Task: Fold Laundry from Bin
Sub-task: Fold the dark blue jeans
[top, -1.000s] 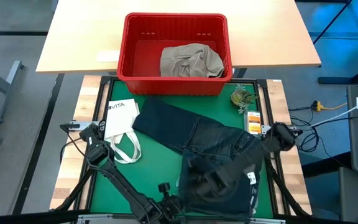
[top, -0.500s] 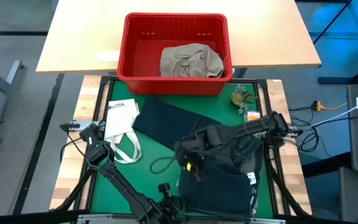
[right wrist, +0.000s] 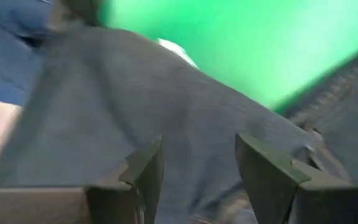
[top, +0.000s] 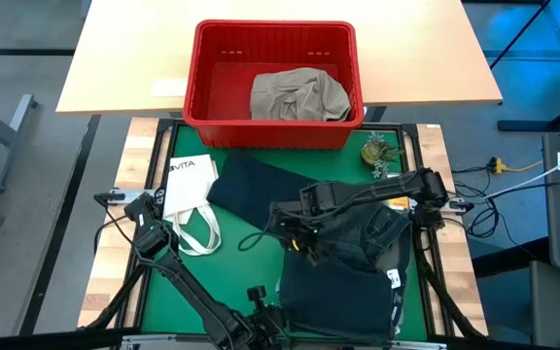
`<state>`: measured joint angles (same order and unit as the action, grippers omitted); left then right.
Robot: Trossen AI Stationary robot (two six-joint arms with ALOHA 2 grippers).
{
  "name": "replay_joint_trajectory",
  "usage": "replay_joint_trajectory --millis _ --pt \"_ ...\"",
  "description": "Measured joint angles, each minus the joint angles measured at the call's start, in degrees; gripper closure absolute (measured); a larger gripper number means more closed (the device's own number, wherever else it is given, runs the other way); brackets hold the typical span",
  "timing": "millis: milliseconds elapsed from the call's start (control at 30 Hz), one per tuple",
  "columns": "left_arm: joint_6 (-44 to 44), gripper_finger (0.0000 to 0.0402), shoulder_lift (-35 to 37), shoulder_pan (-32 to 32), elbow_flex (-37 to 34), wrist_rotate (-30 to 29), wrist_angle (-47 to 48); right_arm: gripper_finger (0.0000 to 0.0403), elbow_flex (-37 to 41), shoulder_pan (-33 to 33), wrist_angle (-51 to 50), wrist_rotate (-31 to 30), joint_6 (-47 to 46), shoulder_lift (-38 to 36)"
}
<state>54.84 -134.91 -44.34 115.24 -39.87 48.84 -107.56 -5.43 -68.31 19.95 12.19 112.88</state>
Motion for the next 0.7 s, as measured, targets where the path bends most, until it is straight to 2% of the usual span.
replay_joint_trajectory --millis 333,600,700 --pt "0.0 0.0390 0.0 0.0 0.0 0.2 0.0 0.0205 6.2 -1.0 3.9 -9.7 0.3 0.0" --pt "0.0 0.0390 0.0 0.1 0.0 0.3 0.0 0.0205 9.2 -2.5 6.2 -8.0 0.0 0.1" --pt "0.0 0.0390 0.0 0.1 0.0 0.3 0.0 0.0205 9.5 -2.9 6.7 -5.3 -0.3 0.1"
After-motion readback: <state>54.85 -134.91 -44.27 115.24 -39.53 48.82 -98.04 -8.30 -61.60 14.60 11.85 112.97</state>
